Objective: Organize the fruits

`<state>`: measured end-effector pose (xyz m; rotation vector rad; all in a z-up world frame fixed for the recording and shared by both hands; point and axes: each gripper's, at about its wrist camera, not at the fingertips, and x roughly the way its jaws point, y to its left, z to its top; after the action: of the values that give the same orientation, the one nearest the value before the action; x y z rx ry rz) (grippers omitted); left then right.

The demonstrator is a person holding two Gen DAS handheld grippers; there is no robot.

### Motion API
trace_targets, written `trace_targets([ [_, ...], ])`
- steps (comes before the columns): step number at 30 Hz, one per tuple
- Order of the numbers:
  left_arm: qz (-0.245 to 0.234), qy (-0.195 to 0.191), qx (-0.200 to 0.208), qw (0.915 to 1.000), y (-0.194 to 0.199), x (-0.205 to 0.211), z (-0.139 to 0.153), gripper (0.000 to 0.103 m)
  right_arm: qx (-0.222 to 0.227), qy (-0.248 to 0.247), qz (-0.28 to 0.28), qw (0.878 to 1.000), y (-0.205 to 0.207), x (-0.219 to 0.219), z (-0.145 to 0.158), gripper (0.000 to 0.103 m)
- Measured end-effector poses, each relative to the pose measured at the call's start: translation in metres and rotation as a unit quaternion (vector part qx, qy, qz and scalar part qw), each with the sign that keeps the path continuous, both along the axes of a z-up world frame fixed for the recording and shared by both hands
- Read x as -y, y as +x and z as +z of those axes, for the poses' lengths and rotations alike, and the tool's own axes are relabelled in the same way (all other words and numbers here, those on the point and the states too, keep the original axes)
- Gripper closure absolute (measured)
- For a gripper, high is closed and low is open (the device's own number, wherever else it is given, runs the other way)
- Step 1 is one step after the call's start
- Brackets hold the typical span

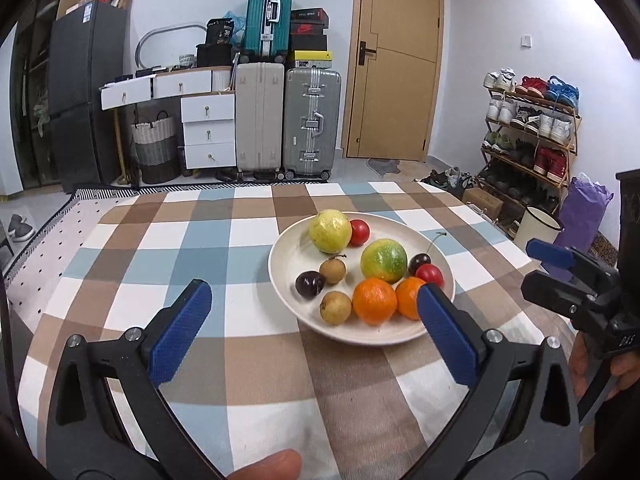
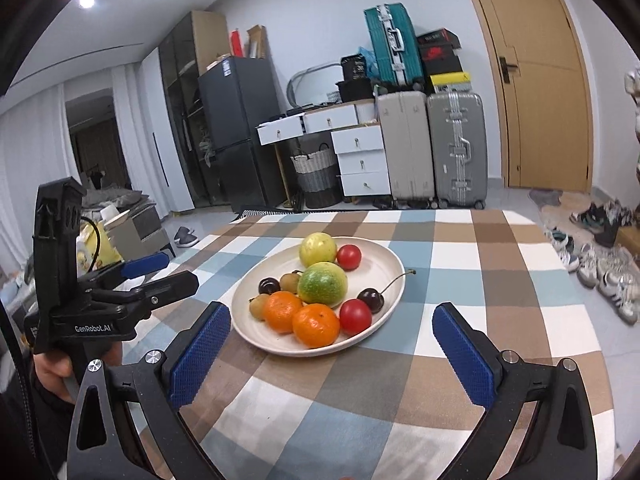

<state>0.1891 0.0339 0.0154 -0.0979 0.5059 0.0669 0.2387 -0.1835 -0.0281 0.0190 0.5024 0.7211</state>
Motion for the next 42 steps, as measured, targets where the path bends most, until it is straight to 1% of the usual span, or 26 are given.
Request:
trace_targets([
  [5, 0.003, 0.003, 0.002, 1.0, -0.019, 0.005, -0.001, 0.001, 0.015, -0.01, 0.005, 1.0, -0.012, -0.004, 0.0, 0.0],
  [9, 0.009, -0.007, 0.01, 0.9999, -0.033, 0.003, -0.005, 0.001, 0.023, -0.019, 0.01, 1.0, -0.019, -0.007, -0.001, 0.0],
  [19, 0.026, -0.01, 0.021, 0.9994, -0.04, 0.001, -0.011, 0.001, 0.05, -0.031, 0.002, 0.998, -0.038, -0.008, -0.001, 0.0],
  [23, 0.03, -0.018, 0.022, 0.9991, -0.041, -0.003, -0.012, 0.001, 0.051, -0.039, 0.009, 0.998, -0.037, -0.011, -0.002, 0.0],
  [27, 0.029, -0.016, 0.021, 0.9992, -0.04, -0.002, -0.012, 0.001, 0.053, -0.048, 0.012, 0.997, -0.038, -0.015, -0.003, 0.0],
  [34, 0.026, -0.011, 0.022, 0.9994, -0.039, 0.0, -0.012, 0.001, 0.044, -0.037, 0.004, 0.998, -0.035, -0.009, -0.004, 0.0],
  [42, 0.025, -0.011, 0.022, 0.9994, -0.039, 0.0, -0.012, 0.001, 0.041, -0.036, 0.003, 0.999, -0.034, -0.006, -0.004, 0.0],
])
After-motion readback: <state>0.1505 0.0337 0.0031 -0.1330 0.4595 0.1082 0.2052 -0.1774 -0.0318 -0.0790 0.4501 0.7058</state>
